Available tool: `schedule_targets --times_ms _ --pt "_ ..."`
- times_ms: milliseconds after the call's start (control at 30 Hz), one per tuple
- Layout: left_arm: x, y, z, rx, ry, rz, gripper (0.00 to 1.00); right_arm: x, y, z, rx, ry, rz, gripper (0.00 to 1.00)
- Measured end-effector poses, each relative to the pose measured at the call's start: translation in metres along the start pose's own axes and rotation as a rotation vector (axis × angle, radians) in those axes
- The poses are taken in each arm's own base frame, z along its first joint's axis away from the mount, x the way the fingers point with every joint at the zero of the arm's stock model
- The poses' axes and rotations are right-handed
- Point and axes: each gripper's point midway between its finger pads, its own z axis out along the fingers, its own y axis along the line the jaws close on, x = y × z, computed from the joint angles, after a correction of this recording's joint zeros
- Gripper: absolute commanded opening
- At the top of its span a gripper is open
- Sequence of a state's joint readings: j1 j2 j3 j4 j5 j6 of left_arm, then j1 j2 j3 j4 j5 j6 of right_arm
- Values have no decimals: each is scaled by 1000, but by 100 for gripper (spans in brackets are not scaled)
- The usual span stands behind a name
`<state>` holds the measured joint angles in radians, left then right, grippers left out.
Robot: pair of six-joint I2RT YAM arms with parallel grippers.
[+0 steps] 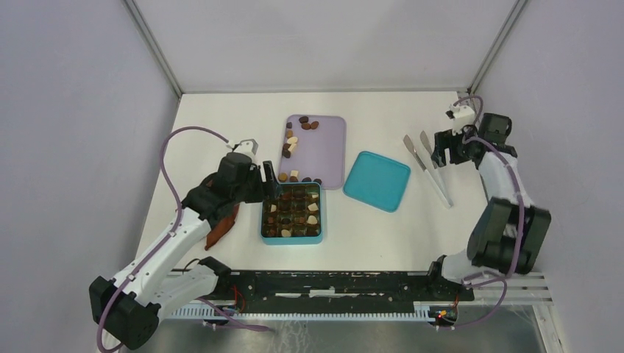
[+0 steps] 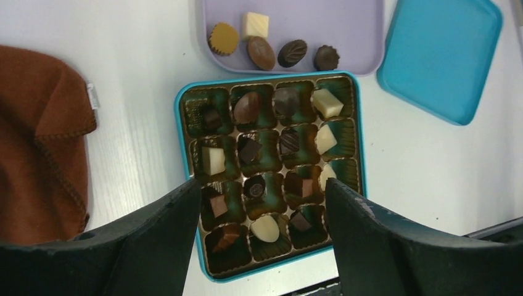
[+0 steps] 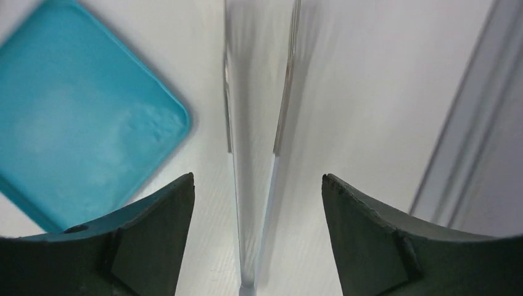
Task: Pack the chocolate
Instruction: Place the clamp at the center of the board, then pick up the packing box from the center of the board.
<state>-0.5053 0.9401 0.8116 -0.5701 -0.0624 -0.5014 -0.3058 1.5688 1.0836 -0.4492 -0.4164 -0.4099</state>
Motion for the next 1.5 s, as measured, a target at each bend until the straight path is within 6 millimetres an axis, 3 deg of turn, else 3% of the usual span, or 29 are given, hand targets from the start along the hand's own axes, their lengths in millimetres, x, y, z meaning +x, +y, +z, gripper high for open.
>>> schedule_targets --times_ms 100,200,300,400,433,567,667,833,1267,1500 --pt "4 10 0 -60 45 9 70 -56 21 -51 -10 -255 -131 98" --pt "2 20 4 -146 124 48 63 -103 80 -112 -141 -595 -343 98" --pt "-9 24 13 -192 172 75 49 -113 147 -140 -357 -804 -504 97" --pt "-8 39 25 -232 223 69 47 -98 199 -134 -577 -813 -578 95" --pt "-2 45 29 -241 251 57 47 -92 205 -128 -615 -798 -575 93" --pt "29 64 34 -275 360 28 47 -67 210 -99 -715 -688 -468 91" --pt "39 67 35 -288 406 29 47 -56 218 -88 -764 -627 -430 91" --pt "50 67 43 -279 453 22 43 -47 239 -87 -832 -589 -447 91" --pt "67 66 61 -252 509 7 33 -45 240 -87 -837 -580 -446 91" --pt "69 68 66 -257 502 5 2 -45 240 -86 -836 -581 -449 91"
